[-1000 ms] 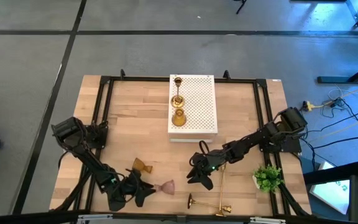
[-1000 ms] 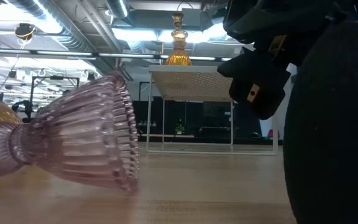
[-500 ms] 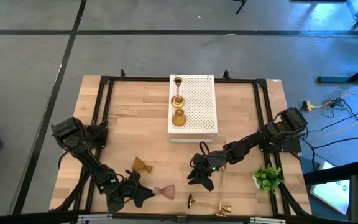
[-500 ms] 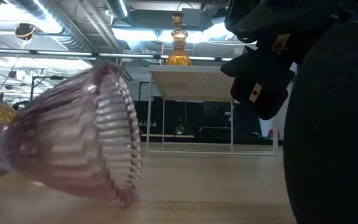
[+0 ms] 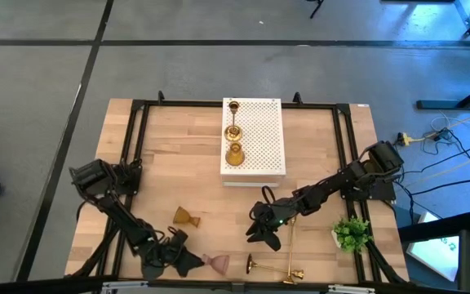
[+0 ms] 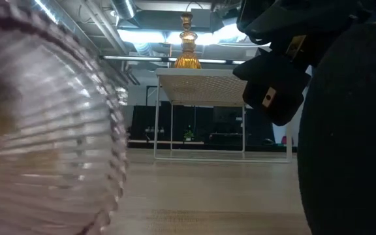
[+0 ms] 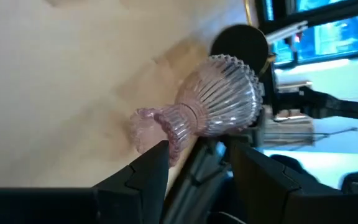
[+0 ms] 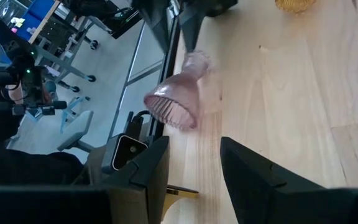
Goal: Pick & Place candle stick holders
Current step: Put the pink candle holder on the shelf
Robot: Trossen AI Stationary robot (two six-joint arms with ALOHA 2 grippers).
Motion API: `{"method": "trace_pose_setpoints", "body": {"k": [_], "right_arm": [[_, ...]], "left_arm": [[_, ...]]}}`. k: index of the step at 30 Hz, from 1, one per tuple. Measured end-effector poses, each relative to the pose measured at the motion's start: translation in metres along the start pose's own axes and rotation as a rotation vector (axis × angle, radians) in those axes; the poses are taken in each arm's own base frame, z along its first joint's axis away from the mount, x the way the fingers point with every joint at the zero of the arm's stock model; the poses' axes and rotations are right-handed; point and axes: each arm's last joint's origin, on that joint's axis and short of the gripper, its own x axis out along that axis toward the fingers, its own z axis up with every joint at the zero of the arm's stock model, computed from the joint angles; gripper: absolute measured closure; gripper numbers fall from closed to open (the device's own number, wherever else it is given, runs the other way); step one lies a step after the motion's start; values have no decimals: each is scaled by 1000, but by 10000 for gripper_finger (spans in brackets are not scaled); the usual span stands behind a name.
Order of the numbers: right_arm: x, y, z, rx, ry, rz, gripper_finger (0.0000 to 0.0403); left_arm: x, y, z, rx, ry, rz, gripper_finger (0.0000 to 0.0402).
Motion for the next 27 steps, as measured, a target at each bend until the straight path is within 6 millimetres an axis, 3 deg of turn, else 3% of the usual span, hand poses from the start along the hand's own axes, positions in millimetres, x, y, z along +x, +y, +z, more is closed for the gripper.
{"method": "trace_pose_setpoints", "body": {"k": [9,18,27], "right_arm": [[0,0,0,-3,-5,-6,257],[0,0,0,-7,-3,-7,257],[0,0,0,-7,-1,-8,257]], "left_arm": [[19,1,-4,6,63,-63,235],[18,1,-6,-34,79,-65,235],[21,-13,-20,-45,116,-35,235]]}}
